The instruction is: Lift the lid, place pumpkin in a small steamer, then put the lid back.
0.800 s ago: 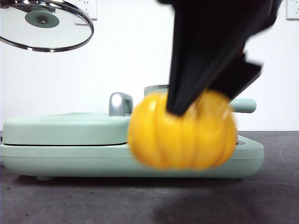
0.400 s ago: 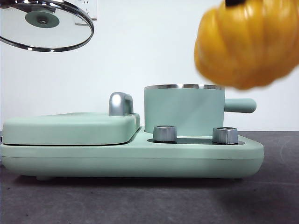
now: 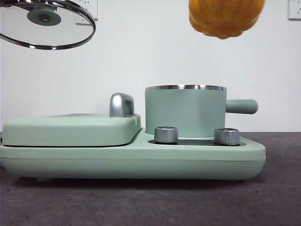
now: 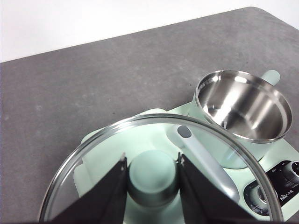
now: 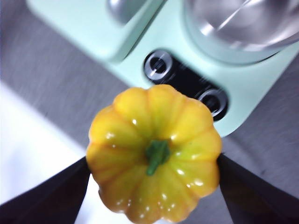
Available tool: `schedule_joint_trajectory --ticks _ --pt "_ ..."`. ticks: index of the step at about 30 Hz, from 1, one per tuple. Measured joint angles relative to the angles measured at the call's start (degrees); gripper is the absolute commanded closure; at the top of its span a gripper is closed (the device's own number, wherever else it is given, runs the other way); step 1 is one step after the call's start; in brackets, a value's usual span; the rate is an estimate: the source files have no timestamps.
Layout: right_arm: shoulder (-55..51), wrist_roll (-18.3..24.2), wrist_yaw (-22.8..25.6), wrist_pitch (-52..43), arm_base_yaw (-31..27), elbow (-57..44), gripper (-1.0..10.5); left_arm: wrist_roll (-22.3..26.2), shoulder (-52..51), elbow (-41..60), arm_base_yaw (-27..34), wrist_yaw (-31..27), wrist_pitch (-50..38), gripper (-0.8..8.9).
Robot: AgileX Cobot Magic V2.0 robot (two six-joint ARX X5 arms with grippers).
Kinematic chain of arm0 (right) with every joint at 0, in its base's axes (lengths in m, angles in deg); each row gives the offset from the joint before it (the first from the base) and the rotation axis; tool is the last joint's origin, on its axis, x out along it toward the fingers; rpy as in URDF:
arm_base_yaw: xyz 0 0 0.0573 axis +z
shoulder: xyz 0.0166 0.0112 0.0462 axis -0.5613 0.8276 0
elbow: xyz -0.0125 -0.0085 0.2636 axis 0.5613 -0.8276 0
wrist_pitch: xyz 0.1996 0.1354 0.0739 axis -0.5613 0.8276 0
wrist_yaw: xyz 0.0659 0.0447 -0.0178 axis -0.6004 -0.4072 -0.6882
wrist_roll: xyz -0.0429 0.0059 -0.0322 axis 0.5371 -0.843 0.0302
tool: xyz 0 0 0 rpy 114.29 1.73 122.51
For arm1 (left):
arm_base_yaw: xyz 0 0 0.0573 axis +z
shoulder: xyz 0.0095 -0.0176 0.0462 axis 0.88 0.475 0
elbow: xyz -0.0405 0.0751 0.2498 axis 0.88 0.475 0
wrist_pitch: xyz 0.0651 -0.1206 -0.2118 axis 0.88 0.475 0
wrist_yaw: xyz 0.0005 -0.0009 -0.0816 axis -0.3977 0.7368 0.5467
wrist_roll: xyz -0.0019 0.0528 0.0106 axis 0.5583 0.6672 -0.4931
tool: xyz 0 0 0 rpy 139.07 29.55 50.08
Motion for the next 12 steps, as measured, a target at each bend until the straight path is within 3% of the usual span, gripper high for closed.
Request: schedule_joint_trajectory --ticks 12 --pt "14.86 6.36 3.96 -1.01 -7.52 15.37 5.9 0.44 0.0 0.0 0.0 0.0 0.0 8.04"
